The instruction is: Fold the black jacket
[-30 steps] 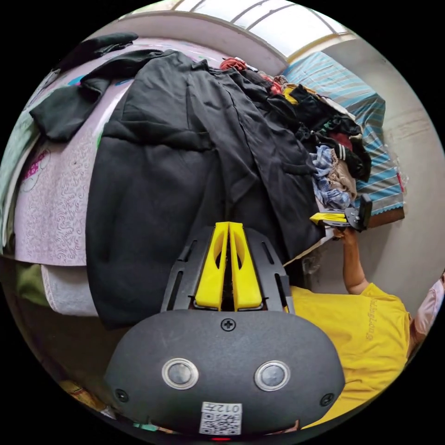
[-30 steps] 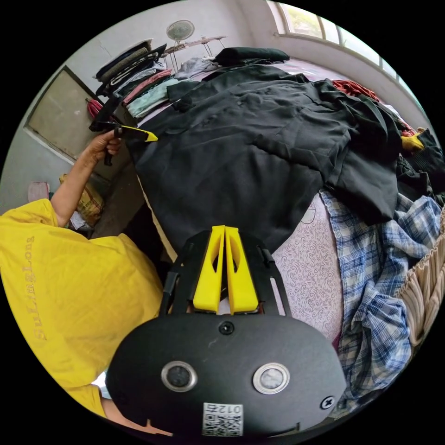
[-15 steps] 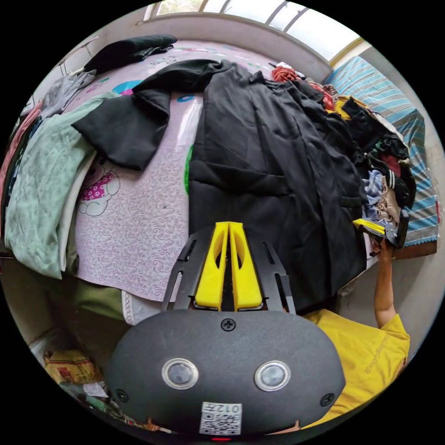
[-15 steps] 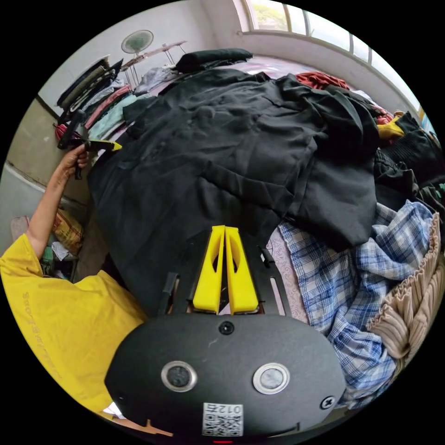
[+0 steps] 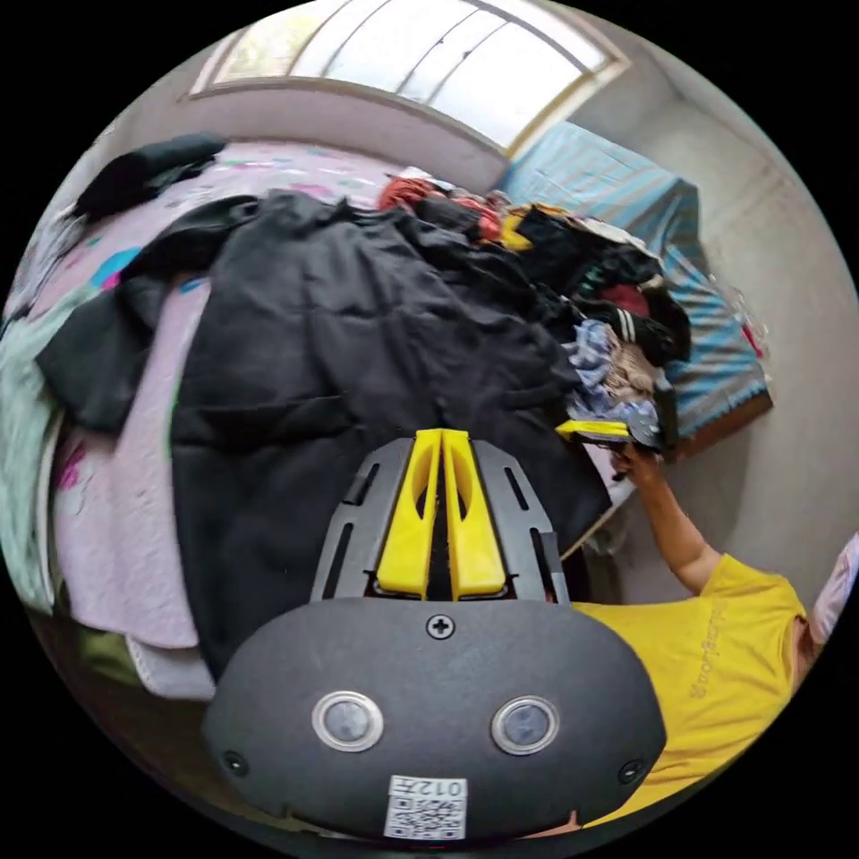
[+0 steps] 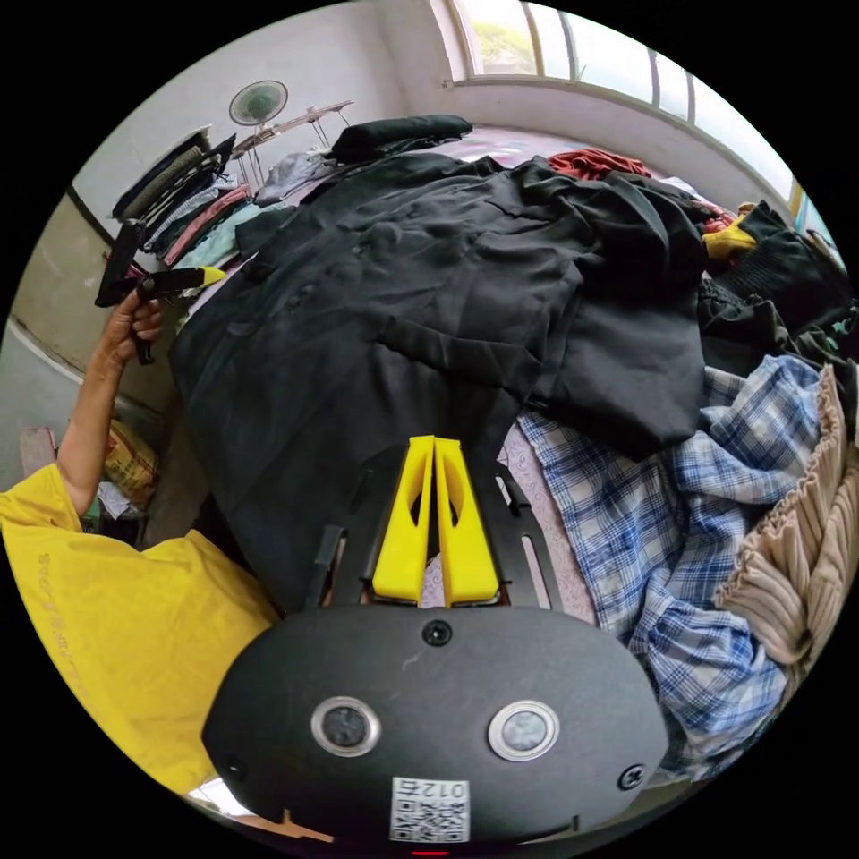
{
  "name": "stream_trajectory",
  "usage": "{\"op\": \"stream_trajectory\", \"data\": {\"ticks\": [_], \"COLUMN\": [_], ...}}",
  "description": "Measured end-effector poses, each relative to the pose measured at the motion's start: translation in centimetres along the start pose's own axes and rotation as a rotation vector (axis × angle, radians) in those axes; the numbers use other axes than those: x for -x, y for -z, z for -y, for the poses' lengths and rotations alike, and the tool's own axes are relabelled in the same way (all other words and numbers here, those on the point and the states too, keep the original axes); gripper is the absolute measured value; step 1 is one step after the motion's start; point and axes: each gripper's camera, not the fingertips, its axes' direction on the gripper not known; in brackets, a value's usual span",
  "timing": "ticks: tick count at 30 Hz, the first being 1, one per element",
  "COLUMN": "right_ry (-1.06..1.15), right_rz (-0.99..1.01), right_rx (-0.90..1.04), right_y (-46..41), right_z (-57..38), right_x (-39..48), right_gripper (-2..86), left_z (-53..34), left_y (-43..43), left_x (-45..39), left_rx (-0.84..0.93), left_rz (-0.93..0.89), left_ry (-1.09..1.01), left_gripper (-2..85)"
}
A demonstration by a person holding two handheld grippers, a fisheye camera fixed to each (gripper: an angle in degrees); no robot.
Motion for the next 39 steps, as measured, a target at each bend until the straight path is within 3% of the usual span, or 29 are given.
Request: {"op": "stream_trajectory", "data": {"ticks": [3, 8, 12, 18, 21, 26, 32, 37, 39], "right_ry": [-0.029, -0.066, -0.286, -0.555, -0.613, -0.594, -0.503, -0.423, -0.434], "right_rz": [0.045, 0.030, -0.042, 0.163, 0.156, 0.224, 0.259, 0.163, 0.097], "right_rx": [-0.030, -0.070, -0.223, -0.296, -0.251, -0.351, -0.467, -0.593, -0.785], "right_y": [1.2, 4.2, 9.3, 12.3, 11.6, 14.4, 22.4, 29.3, 32.8], "right_z": [-0.7, -2.5, -5.3, -6.6, -6.2, -7.0, -6.5, -5.8, -8.4], "right_x": [-0.7, -2.1, -7.4, -15.2, -15.7, -15.4, -13.9, -12.1, -11.1], "right_gripper": [0.0, 0.2, 1.2, 6.2, 6.1, 0.9, 0.5, 1.0, 1.1], "left_z": [2.5, 4.6, 5.6, 11.0, 13.7, 16.1, 20.6, 27.2, 30.8], "left_y": [-4.5, -12.4, -12.5, -14.0, -17.9, -24.3, -26.4, -22.8, -20.5], "left_x": [-5.6, -10.6, -12.7, -23.6, -30.4, -40.1, -44.8, -46.3, -45.8], "left_rx": [0.099, 0.360, 0.334, 0.222, 0.248, 0.223, 0.116, 0.106, 0.109], "left_rz": [-0.043, 0.086, 0.091, 0.130, 0.167, 0.327, 0.523, 0.393, 0.264], "left_ry": [-0.140, -0.196, -0.162, -0.386, -0.554, -0.751, -0.782, -0.774, -0.697], "left_gripper": [0.4, 0.5, 0.7, 1.9, 3.9, 7.0, 3.9, 1.0, 0.9]}}
